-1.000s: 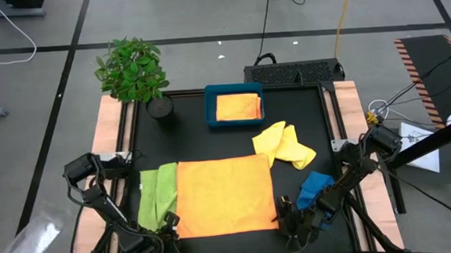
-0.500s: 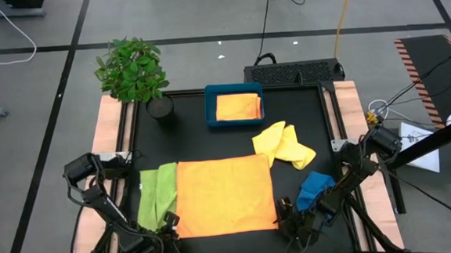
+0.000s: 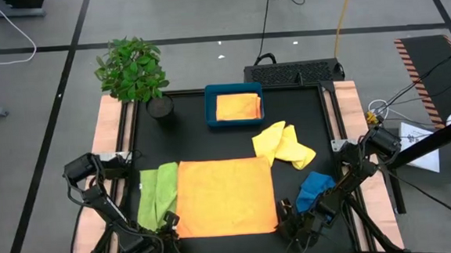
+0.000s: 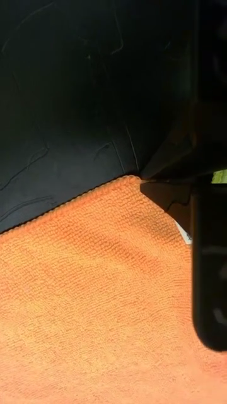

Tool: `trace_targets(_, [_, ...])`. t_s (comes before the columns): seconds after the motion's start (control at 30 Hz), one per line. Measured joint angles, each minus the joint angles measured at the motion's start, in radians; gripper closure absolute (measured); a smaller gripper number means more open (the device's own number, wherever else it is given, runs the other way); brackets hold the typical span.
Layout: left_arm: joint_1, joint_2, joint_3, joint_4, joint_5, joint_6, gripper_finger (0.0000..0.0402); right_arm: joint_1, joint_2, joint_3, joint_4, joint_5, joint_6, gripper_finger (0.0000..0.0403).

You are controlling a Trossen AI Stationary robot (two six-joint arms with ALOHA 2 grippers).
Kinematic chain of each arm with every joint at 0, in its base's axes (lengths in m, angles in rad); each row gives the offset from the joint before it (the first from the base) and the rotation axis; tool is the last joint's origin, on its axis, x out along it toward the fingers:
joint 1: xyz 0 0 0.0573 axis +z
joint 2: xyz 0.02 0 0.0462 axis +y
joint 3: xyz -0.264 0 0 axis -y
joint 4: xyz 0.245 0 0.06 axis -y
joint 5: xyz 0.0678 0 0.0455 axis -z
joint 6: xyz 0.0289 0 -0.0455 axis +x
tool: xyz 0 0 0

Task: Fold microfiber towels
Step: Fold the orange microfiber towel

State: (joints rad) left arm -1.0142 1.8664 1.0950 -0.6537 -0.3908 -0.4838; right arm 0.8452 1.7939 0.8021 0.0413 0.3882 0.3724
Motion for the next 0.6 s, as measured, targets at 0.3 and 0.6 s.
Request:
trace_targets(0.3, [0.0, 0.0, 0.0, 0.002, -0.003, -0.023, 0.0387, 0.0, 0.001, -0.001, 0.003, 0.005, 0.016, 0.04])
trace_targets(0.6, [0.0, 0.0, 0.0, 0.004, -0.026, -0.018, 0.0387, 0.018, -0.006, -0.004, 0.106, 0.006, 0.001, 0.0401])
